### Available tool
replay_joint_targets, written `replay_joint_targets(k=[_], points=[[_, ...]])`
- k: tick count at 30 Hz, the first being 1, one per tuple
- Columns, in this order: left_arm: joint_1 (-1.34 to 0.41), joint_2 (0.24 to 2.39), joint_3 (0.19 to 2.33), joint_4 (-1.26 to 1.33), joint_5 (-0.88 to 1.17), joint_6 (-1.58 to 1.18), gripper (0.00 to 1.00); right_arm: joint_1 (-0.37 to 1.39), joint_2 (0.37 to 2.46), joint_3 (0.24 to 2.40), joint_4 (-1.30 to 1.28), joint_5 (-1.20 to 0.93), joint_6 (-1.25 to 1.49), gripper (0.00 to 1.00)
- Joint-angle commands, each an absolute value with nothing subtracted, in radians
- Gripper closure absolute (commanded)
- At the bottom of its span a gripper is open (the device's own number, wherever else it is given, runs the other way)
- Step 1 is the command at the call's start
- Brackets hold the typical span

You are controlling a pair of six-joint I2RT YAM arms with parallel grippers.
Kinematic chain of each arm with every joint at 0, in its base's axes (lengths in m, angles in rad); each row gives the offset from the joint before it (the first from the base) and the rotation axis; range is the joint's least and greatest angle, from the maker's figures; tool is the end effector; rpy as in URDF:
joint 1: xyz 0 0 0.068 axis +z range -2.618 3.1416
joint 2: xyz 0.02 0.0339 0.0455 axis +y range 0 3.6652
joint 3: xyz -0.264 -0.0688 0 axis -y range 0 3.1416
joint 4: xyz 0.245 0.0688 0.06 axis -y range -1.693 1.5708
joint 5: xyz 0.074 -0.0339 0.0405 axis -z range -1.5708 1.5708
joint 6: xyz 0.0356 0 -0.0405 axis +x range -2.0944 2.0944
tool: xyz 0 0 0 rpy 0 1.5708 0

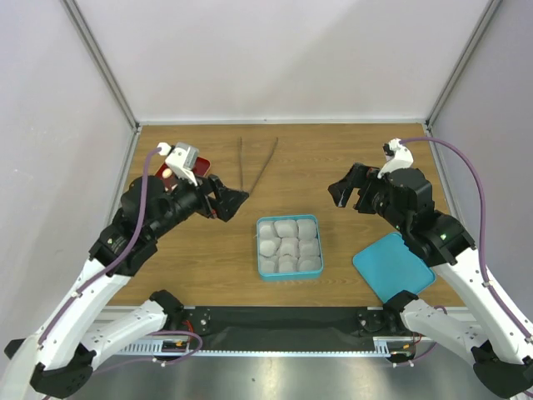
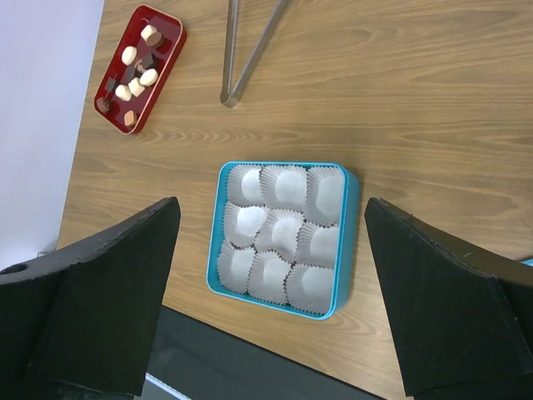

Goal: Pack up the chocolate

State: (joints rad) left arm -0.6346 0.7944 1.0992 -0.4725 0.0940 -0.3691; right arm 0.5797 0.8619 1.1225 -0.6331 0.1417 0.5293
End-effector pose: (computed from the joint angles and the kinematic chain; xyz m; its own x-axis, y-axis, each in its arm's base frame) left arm 0.1258 -0.0967 0.4143 -0.3652 -0.1772 -0.9139 0.5715 0.7323 -0.3703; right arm 0.1459 0.0895 0.3952 -0.4811 0.2825 -0.8299 -0.2193 0.8778 0.4259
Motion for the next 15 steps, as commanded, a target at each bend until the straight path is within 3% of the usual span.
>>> replay_joint_targets(k=[1, 10, 15], points=[[-0.640, 0.807, 1.095, -0.434, 0.055, -0.390, 0.00, 0.581, 0.841, 1.140, -0.626, 0.150, 0.542, 0.00], [-0.623, 1.046, 1.259, -0.528, -0.132, -0.293, 0.00, 0.580, 0.724, 1.092, -0.566, 0.157, 0.451, 0.00], [-0.493, 1.294, 1.391, -0.538, -0.072, -0.265, 0.00, 0.580, 0.726, 1.068, -0.549, 0.072, 0.426, 0.00]])
